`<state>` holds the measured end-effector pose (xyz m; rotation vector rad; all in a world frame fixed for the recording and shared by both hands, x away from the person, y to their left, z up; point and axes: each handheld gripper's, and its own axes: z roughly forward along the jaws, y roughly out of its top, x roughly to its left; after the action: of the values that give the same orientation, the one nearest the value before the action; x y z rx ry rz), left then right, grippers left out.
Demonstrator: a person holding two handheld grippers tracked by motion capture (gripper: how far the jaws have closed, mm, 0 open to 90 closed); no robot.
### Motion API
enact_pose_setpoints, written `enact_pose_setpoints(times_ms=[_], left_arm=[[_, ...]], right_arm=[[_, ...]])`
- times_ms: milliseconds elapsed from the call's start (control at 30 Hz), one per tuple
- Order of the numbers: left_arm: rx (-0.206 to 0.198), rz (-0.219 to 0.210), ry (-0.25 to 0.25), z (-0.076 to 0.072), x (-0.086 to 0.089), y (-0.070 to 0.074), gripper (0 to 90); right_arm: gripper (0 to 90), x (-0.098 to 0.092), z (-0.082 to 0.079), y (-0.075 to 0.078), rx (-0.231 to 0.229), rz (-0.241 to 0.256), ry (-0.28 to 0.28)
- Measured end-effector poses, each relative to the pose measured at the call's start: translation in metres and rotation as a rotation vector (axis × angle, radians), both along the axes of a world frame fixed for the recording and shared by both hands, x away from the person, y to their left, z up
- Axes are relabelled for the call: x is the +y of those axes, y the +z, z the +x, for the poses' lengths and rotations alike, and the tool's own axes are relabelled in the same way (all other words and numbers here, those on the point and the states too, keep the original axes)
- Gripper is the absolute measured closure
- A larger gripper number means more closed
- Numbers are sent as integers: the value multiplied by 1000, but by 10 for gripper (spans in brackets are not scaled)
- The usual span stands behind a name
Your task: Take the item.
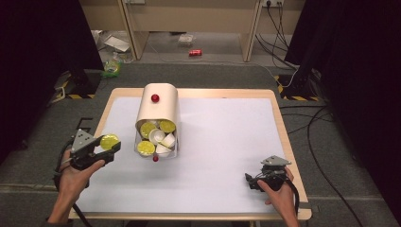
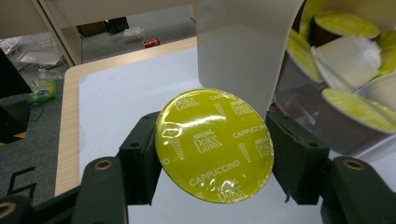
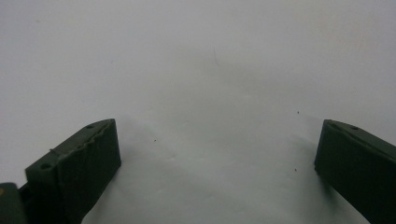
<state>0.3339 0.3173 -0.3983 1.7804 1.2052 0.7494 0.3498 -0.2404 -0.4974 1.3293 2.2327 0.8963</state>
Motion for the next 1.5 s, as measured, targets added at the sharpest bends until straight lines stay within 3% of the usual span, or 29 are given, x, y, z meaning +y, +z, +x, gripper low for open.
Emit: enact_pose_setpoints(times_ms=[367,667,1333,1500], left_arm=[[-7,-11,34,9,4,-38,393],[16,-26,52,16,7,-69,393],[78,1,68,23,7,-98,393],[95,-11,67,24,8,-102,392]], right_arm=[[6,0,0,0,0,-1,0],[6,0,0,0,0,0,0],[6,0,0,0,0,0,0],[6,0,0,0,-2,-2,3]])
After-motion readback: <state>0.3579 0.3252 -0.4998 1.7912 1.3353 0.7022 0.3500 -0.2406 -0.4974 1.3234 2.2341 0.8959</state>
